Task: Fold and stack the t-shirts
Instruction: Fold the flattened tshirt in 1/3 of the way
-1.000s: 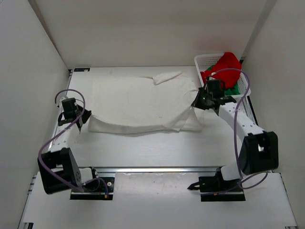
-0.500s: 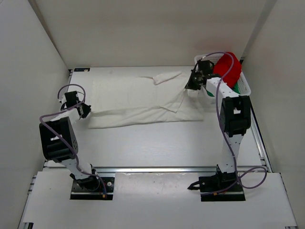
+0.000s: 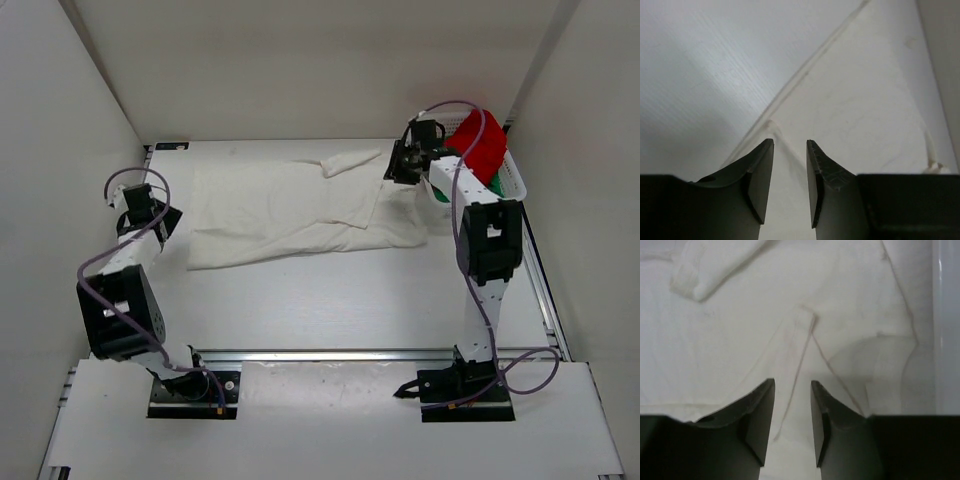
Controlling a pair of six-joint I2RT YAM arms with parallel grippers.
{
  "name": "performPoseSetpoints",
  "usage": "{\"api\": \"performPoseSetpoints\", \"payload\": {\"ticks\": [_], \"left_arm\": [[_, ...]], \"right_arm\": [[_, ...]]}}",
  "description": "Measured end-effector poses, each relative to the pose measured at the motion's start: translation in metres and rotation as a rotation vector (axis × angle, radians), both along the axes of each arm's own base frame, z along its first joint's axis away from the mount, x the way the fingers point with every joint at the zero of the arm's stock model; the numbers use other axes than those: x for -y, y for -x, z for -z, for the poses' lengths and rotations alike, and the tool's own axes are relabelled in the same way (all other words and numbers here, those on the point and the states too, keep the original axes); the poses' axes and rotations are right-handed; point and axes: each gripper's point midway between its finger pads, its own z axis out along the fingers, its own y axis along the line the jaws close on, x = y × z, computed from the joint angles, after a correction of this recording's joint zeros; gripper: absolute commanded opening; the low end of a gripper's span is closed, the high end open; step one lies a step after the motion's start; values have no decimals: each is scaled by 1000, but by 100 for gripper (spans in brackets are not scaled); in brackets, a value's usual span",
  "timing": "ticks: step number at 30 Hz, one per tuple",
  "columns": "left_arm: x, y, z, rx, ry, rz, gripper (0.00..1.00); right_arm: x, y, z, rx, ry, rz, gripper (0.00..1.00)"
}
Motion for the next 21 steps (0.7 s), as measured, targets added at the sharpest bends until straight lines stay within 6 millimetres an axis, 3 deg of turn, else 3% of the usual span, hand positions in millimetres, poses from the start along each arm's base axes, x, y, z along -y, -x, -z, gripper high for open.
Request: {"api": "performPoseSetpoints", "payload": {"ticks": [1, 4, 6, 8, 10, 13, 15, 21], "left_arm": [[4, -1, -15, 39, -24, 8, 42], [39, 2, -51, 156, -53, 90, 41], [69, 10, -56, 203, -37, 157, 40], [95, 19, -42, 194, -1, 224, 39], [108, 25, -15, 133, 38, 253, 39], [116, 32, 25, 31, 83, 261, 37], [119, 33, 39, -6, 102, 267, 38], [124, 39, 54, -24, 152, 275, 37]], "right_arm": [[1, 11, -3, 5, 10, 0, 34], [9, 59, -12, 17, 29, 14, 14], [15, 94, -18, 39, 25, 27, 5], [19, 126, -14, 52, 13, 36, 4], [31, 145, -1, 35, 13, 68, 13], [52, 157, 29, -20, 50, 137, 24], [60, 161, 43, -55, 70, 163, 28], [72, 163, 63, -83, 118, 217, 35]]}}
